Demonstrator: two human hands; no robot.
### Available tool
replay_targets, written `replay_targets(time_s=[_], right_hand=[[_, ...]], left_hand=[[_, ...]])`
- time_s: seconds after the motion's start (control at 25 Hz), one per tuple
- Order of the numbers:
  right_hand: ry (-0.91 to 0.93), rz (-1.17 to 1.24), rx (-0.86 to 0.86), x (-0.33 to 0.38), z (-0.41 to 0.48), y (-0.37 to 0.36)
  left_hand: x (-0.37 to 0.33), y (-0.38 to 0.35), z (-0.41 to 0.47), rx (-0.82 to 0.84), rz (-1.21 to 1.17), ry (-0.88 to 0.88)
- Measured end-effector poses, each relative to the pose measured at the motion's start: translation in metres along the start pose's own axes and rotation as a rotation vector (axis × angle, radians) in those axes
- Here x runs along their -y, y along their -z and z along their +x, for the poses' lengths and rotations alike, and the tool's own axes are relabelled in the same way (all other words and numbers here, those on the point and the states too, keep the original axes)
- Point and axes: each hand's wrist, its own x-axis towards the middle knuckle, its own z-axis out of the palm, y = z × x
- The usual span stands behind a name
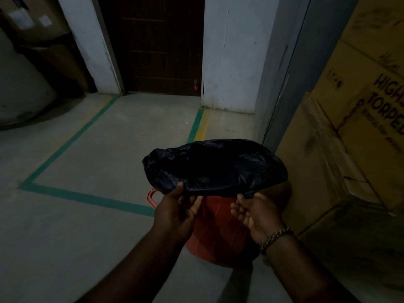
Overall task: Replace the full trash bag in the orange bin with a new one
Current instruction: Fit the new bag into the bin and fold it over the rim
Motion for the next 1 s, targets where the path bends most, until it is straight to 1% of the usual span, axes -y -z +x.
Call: replay_targets(time_s=[0.12, 0.32, 0.44, 0.48, 0.56, 0.72, 0.76, 0.8, 0.88, 1.0], right_hand=[[-0.037, 0.057, -0.02, 0.01, -0.002, 0.001], [-0.063, 0.455, -0.012, 0.026, -0.009, 0.0], [-0.057, 0.664, 0.024, 0.019, -0.018, -0.005], [-0.046, 0.688, 0.046, 0.013, -0.022, -0.008], [-0.033, 0.663, 0.026, 0.004, -0.028, -0.015], [-0.02, 0.414, -0.138, 0.002, -0.031, -0.017], [-0.037, 0.389, -0.137, 0.003, -0.031, -0.016], [-0.052, 0.399, -0.104, 0.006, -0.031, -0.015], [-0.059, 0.521, -0.049, 0.017, -0.028, -0.013], [0.027, 0.665, -0.102, 0.039, -0.014, 0.002]], left_hand=[[0.007, 0.0, 0.001, -0.006, 0.022, -0.003], [0.011, -0.002, -0.002, 0.012, 0.009, -0.021], [0.013, -0.004, -0.001, 0.017, -0.009, -0.026], [0.015, -0.005, -0.001, 0.022, -0.013, -0.026], [0.019, -0.006, -0.002, 0.04, -0.01, -0.029], [0.027, -0.008, -0.002, 0.056, 0.025, -0.04], [0.027, -0.008, -0.003, 0.052, 0.037, -0.046], [0.028, -0.009, -0.003, 0.051, 0.052, -0.05], [0.03, -0.009, -0.003, 0.049, 0.062, -0.053], [0.03, -0.011, -0.005, 0.034, 0.026, -0.046]])
